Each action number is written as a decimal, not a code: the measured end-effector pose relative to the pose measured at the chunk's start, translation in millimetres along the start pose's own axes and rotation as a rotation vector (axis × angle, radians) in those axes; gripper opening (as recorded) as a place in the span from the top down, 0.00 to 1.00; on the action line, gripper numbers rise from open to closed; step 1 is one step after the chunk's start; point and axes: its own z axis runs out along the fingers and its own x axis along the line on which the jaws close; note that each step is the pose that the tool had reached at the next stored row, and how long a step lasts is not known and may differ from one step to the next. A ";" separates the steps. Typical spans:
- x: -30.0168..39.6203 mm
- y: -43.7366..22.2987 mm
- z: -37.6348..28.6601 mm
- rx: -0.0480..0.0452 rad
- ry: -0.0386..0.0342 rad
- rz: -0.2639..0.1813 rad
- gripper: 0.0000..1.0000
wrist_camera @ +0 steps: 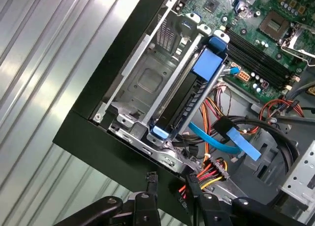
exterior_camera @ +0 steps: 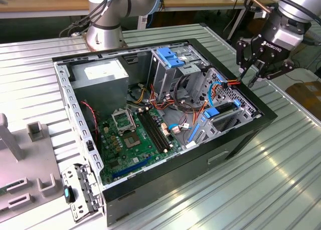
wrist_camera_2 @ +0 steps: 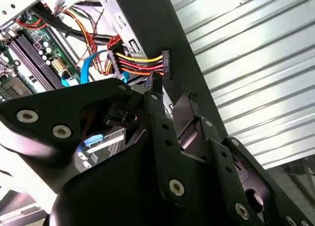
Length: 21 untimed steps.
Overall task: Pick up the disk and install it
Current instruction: 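Insert the first disk wire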
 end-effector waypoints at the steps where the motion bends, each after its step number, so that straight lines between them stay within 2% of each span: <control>1: 0.0 -0.1 0.3 -0.0007 -0.0008 -0.039 0.64; 5: -0.3 -0.4 2.0 -0.0025 -0.0028 -0.150 0.64; 7: -5.8 -4.0 3.2 -0.0050 0.0017 -0.178 0.64; 9: -10.3 -7.0 4.0 -0.0065 0.0031 -0.201 0.64; 11: -12.0 -8.6 6.2 -0.0086 0.0086 -0.223 0.64; 15: -13.8 -11.4 9.6 -0.0066 0.0194 -0.271 0.64; 16: -13.9 -11.5 9.9 -0.0065 0.0198 -0.297 0.64; 17: -14.0 -11.6 10.1 -0.0067 0.0193 -0.348 0.64; 19: -14.0 -11.6 10.4 -0.0070 0.0182 -0.412 0.64; 21: -14.0 -11.6 10.6 -0.0071 0.0177 -0.445 0.64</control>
